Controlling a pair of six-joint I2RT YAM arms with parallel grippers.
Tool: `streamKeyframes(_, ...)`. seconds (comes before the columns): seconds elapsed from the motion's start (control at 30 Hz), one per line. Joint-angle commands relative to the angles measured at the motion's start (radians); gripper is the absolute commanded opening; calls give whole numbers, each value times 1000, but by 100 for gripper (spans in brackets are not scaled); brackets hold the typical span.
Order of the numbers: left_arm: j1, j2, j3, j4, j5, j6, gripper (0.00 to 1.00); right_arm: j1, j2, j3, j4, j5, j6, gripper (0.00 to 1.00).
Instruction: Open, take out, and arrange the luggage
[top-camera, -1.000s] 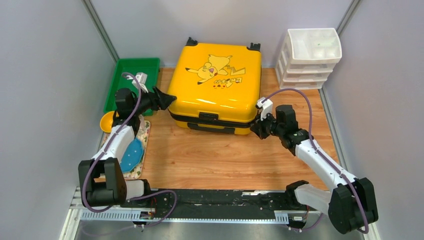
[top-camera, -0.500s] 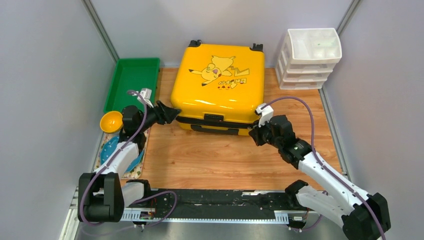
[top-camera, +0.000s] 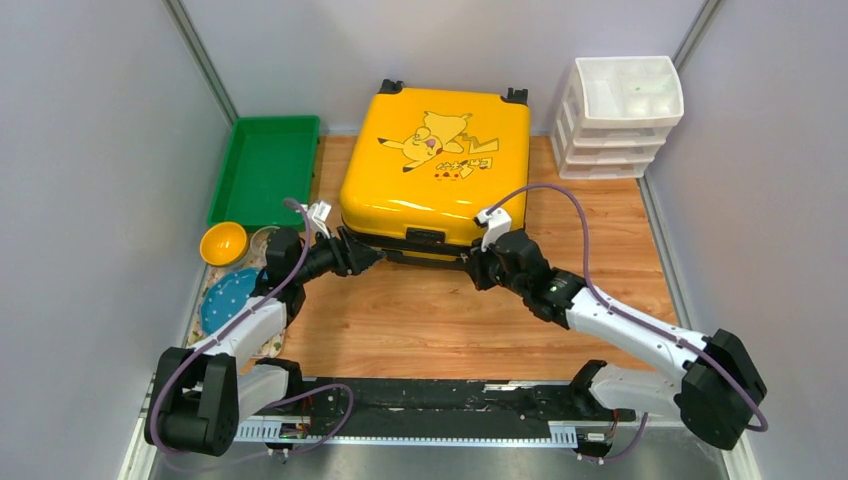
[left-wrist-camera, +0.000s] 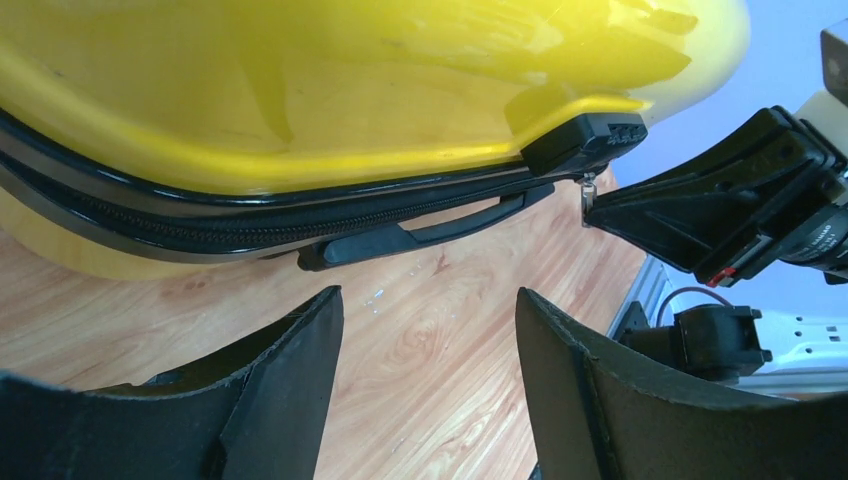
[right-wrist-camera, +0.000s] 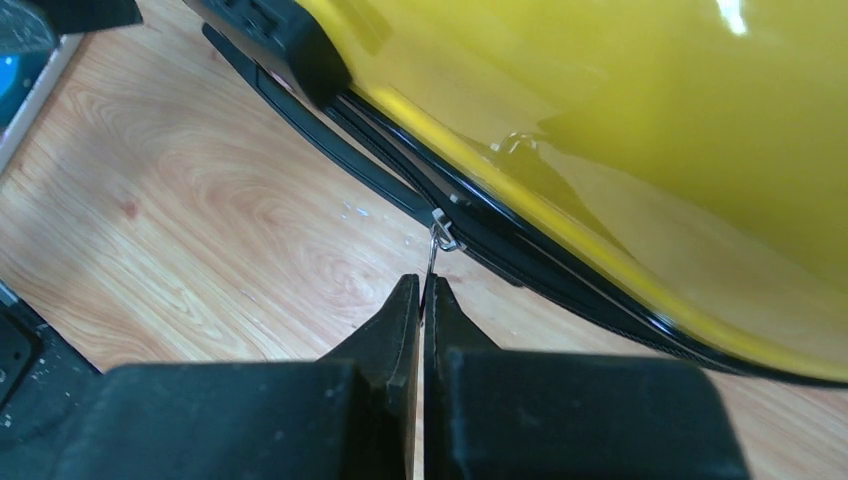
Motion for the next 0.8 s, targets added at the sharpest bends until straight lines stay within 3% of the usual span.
streamKeyframes(0.0, -7, -2, 1, 29, 2, -8, 71, 95, 66, 127, 73, -52, 108, 0)
streamKeyframes(0.6, -34, -20, -52, 80, -51, -42, 68, 321, 364, 402, 77, 132, 228, 0)
streamKeyframes(0.77, -34, 9, -84, 121, -77, -82, 66, 376, 413, 469, 71, 298, 245, 0)
